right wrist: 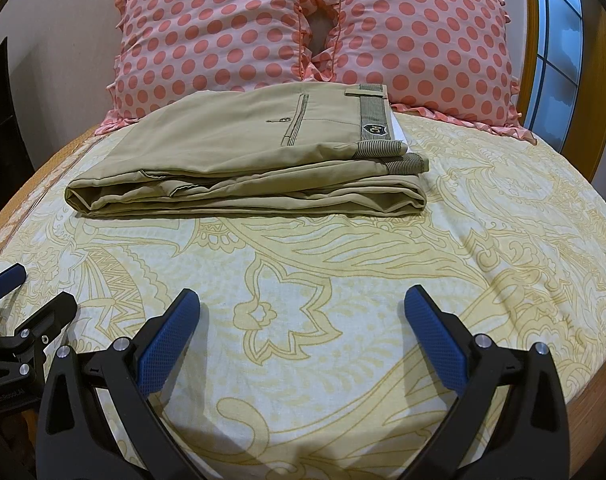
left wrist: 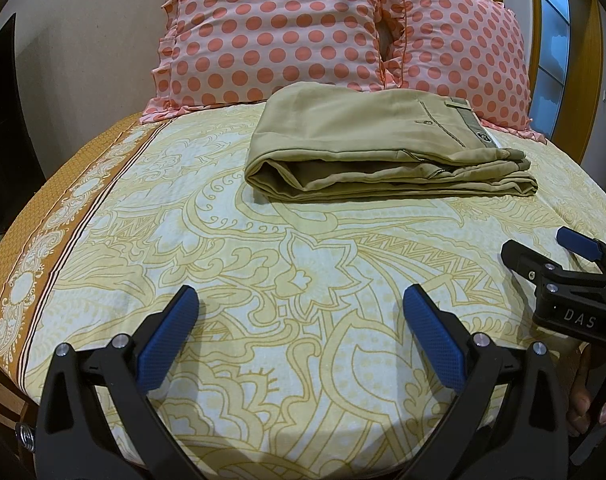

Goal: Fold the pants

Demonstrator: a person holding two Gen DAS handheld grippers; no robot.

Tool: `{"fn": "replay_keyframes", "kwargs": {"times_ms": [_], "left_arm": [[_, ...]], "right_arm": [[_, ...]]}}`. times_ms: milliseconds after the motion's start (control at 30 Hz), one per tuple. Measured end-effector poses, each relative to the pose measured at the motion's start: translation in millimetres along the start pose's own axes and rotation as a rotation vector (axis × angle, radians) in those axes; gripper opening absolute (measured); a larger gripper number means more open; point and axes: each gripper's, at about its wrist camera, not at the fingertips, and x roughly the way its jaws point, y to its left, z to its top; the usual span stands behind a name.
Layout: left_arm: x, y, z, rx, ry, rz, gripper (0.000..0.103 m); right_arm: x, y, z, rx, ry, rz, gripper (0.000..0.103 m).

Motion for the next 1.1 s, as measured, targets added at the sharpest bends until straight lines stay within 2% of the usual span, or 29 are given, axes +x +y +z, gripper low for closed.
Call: {"fn": "replay_keyframes", "kwargs": {"times_ms": [1100], "left_arm": [[1.8, 0.4, 2.0, 0.005, 0.016, -0.001, 0.101]], "right_arm": [[0.2, -1.1, 0.4, -0.002, -0.001, 0.002, 0.102]]}}
